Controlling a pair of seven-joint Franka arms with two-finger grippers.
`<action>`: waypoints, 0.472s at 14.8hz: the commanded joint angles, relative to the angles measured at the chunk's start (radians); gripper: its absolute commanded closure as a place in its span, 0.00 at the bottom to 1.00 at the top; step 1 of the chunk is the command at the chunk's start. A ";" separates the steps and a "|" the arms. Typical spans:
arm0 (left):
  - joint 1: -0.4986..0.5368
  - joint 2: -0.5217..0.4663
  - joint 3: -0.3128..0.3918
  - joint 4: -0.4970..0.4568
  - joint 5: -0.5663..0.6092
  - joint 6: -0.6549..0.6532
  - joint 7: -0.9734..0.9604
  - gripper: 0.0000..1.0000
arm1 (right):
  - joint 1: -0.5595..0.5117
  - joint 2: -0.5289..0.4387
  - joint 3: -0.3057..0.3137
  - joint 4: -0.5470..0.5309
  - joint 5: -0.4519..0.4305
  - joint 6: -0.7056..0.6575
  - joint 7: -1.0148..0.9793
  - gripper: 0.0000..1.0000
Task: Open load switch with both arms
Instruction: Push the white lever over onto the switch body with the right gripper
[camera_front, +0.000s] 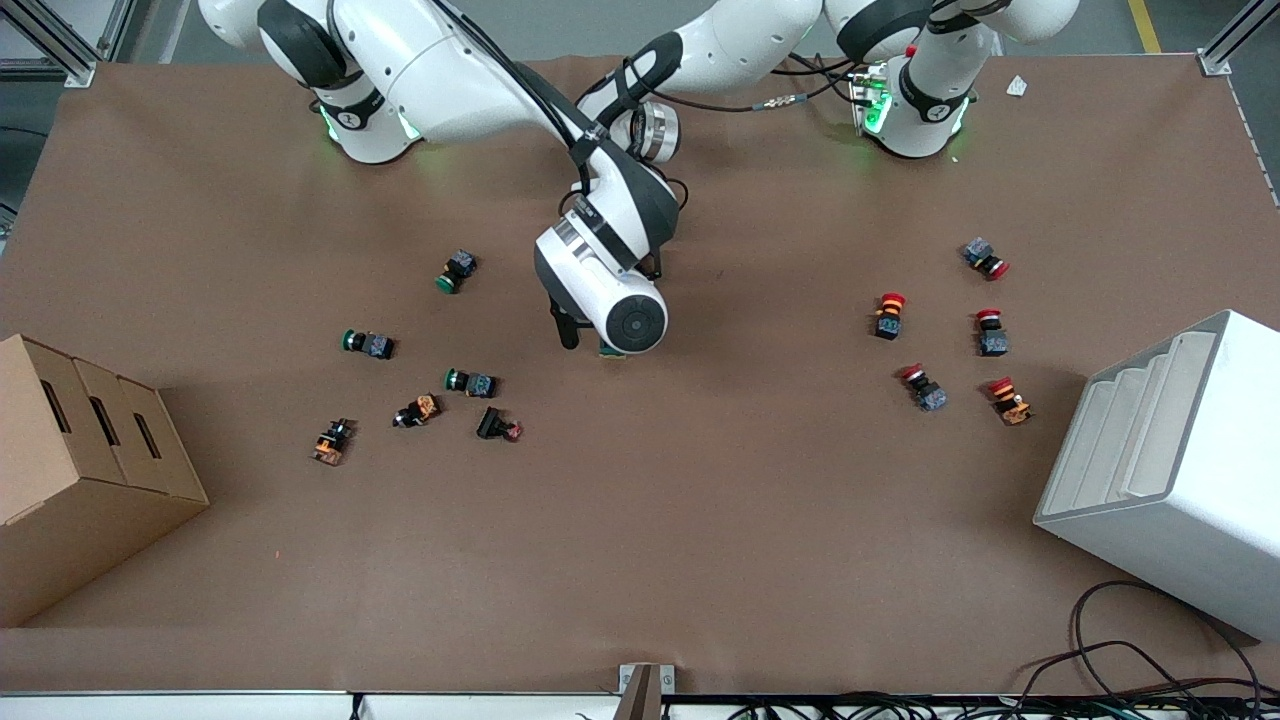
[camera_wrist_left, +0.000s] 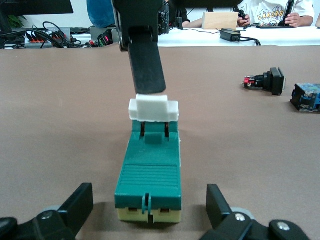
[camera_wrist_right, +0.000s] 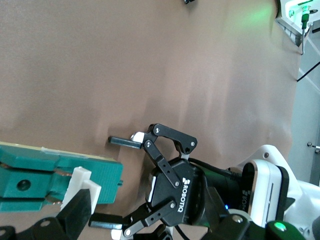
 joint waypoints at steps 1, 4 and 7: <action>-0.007 0.041 -0.002 0.003 -0.004 0.016 -0.033 0.00 | 0.011 -0.016 0.002 -0.039 -0.024 0.009 0.011 0.00; -0.009 0.041 -0.002 0.001 -0.006 0.016 -0.033 0.00 | 0.015 -0.015 0.002 -0.053 -0.035 0.026 0.011 0.00; -0.009 0.041 -0.002 0.000 -0.006 0.016 -0.033 0.00 | 0.023 -0.015 0.002 -0.069 -0.035 0.057 0.011 0.00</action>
